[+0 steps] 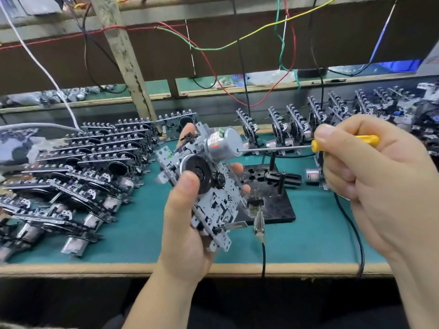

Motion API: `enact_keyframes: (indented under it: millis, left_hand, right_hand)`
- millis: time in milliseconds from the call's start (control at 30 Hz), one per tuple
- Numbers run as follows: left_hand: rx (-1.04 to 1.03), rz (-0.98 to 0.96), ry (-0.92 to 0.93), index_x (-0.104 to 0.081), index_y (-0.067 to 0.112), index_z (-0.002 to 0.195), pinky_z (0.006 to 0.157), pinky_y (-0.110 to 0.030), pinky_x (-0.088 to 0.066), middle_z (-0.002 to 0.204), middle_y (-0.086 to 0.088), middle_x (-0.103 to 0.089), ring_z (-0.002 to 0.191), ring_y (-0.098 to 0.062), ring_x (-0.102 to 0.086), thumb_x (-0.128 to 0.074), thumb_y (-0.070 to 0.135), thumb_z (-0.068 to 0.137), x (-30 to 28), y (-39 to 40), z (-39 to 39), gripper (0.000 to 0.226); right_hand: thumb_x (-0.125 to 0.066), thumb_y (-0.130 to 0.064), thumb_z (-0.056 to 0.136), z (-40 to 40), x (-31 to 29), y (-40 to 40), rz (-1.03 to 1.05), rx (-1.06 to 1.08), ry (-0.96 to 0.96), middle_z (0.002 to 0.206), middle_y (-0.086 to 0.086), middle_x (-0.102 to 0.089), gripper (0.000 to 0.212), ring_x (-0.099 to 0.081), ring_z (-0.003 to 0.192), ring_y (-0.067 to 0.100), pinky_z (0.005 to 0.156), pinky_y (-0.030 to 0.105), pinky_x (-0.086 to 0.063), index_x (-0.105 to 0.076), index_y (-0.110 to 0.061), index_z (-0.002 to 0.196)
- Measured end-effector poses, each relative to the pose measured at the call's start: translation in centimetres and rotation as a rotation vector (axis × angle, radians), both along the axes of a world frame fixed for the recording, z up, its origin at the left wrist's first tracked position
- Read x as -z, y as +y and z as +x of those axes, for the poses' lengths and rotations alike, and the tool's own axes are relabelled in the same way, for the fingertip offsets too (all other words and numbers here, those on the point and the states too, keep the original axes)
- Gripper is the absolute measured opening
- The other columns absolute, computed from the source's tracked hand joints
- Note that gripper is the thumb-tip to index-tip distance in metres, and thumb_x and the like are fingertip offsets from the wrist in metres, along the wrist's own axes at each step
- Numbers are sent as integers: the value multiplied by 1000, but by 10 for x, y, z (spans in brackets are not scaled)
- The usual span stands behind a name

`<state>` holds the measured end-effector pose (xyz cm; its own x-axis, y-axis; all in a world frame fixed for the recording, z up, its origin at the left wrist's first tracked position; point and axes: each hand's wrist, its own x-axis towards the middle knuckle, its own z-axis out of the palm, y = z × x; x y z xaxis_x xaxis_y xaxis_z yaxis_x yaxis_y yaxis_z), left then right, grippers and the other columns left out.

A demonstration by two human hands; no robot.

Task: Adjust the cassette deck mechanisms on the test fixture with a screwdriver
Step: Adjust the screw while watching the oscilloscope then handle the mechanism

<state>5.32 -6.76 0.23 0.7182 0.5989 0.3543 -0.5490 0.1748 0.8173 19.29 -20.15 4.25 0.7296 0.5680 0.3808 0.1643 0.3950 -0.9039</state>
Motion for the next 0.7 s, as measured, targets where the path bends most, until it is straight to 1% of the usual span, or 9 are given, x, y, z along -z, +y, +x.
enact_keyframes:
  millis: [67,133,200,300,433,533,567,633,700]
  left_hand:
    - [-113,36,42,-57,20,138,99,-61,-49,121,-14,-67,114,-38,-62,-79,65,70,0,-1,-1,84]
    - [-173,96,88,-54,16,142,104,-76,-34,135,-19,-60,126,-46,-53,-83,69,62,2,-2,-2,100]
    - [-176,119,148,-37,6,151,100,-85,-23,145,-26,-49,131,-57,-43,-86,70,54,2,-2,-3,126]
    - [-155,135,108,-24,-3,154,104,-81,-27,145,-30,-46,131,-54,-44,-86,69,55,1,-2,-4,137]
    - [-165,157,113,-25,0,154,105,-71,-38,143,-28,-48,124,-46,-54,-84,69,59,1,5,-5,131]
    - [-110,73,128,-36,7,152,103,-65,-45,138,-24,-55,119,-37,-60,-84,68,59,4,6,-4,121]
    - [-95,26,119,-43,12,149,100,-62,-49,133,-20,-60,114,-34,-62,-84,66,60,5,5,-4,112]
    - [-69,-30,90,-65,24,130,92,-55,-54,119,-9,-68,108,-27,-64,-82,64,65,9,3,-2,78]
    - [-36,-84,51,-74,27,114,87,-50,-57,114,-5,-69,105,-26,-64,-77,62,71,11,1,-1,55]
  right_hand:
    - [-71,-29,85,2,-2,-1,-51,-9,-3,51,-7,-31,27,-20,44,13,40,18,-20,-55,-23,65]
    - [-73,-28,86,6,-5,-1,-105,-20,-7,50,-7,-31,28,-19,45,14,41,18,-20,-57,-23,63]
    - [-71,-25,88,9,-8,1,-138,-20,-17,48,-8,-32,31,-21,43,12,40,17,-21,-58,-24,60]
    - [-69,-28,87,9,-8,4,-137,-34,-44,49,-9,-33,29,-23,44,12,40,19,-21,-58,-25,61]
    - [-72,-44,84,12,-4,2,-165,43,-212,54,-11,-40,24,-31,50,17,48,32,-27,-59,-26,73]
    - [-73,-44,86,16,-8,1,-154,9,-261,56,-11,-42,23,-32,51,18,49,35,-27,-59,-26,80]
    - [-72,-43,87,16,-10,2,-143,-14,-275,57,-11,-42,22,-32,51,18,48,34,-27,-59,-27,81]
    - [-72,-42,89,14,-11,2,-138,-30,-295,58,-7,-42,20,-31,51,20,47,37,-25,-59,-29,82]
    - [-70,-43,89,10,-10,3,-143,-46,-262,58,-5,-42,19,-31,52,20,45,37,-24,-59,-31,80]
